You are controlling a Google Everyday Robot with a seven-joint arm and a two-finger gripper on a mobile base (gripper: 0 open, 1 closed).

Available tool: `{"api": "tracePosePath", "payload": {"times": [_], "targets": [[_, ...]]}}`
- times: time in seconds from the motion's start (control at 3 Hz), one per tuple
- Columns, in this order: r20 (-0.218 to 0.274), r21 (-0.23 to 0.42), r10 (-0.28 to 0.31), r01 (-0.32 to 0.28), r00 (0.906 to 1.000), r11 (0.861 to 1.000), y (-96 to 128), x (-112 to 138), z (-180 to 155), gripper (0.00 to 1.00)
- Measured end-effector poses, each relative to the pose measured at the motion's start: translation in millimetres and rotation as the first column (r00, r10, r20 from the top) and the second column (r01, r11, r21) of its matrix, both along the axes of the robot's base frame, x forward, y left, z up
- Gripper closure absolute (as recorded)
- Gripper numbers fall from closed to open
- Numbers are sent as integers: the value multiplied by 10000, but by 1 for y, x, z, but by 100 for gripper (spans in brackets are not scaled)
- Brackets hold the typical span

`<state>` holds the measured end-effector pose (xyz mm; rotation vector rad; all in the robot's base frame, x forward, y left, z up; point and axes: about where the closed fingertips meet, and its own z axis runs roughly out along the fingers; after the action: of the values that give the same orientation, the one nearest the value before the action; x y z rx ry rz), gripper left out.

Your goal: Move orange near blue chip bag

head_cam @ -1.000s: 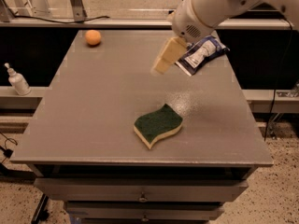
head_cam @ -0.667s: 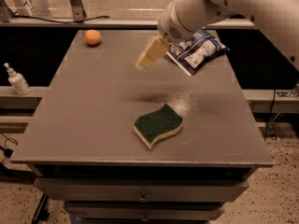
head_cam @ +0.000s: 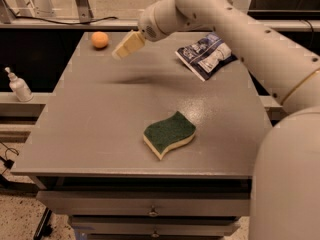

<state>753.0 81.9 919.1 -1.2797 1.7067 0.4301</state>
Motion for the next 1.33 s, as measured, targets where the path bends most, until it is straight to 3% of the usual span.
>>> {"api": "tracePosePath", "payload": {"times": [0.33,0.67,1.33], "targets": [[180,596,-46,36,9998,9982,39,43,-13,0],[63,808,-106,101,9999,9967,69,72,-30,0],[-546,619,-265,299,9982,9976,109,107,-67,0]]}}
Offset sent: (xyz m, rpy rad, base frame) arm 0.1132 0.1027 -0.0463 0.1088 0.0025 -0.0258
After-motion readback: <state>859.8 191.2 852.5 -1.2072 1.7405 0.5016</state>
